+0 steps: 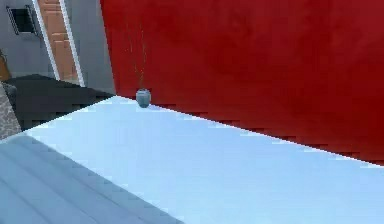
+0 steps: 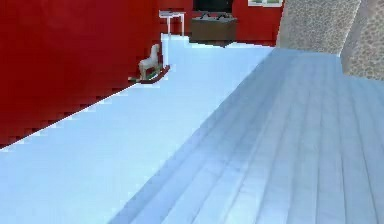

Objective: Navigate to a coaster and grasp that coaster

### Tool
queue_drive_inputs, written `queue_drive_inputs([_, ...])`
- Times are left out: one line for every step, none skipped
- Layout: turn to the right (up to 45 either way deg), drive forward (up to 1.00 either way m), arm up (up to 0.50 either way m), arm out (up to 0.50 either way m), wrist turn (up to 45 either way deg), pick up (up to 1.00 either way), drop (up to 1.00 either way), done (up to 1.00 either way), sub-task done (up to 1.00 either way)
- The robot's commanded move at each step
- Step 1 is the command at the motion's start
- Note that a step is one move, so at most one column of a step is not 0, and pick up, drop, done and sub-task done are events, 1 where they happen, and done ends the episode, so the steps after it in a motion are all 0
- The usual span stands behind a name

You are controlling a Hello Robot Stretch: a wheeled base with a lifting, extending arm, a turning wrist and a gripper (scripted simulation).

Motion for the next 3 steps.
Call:
queue_drive_inputs([-45.0, 0.00, 0.00, 0.00, 0.0, 0.00, 0.00, 0.00, 0.00])
queue_drive_inputs([-12.0, 0.00, 0.00, 0.00, 0.0, 0.00, 0.00, 0.00, 0.00])
queue_drive_inputs([0.0, 1.00, 0.00, 0.00, 0.0, 0.00, 0.00, 0.00, 0.00])
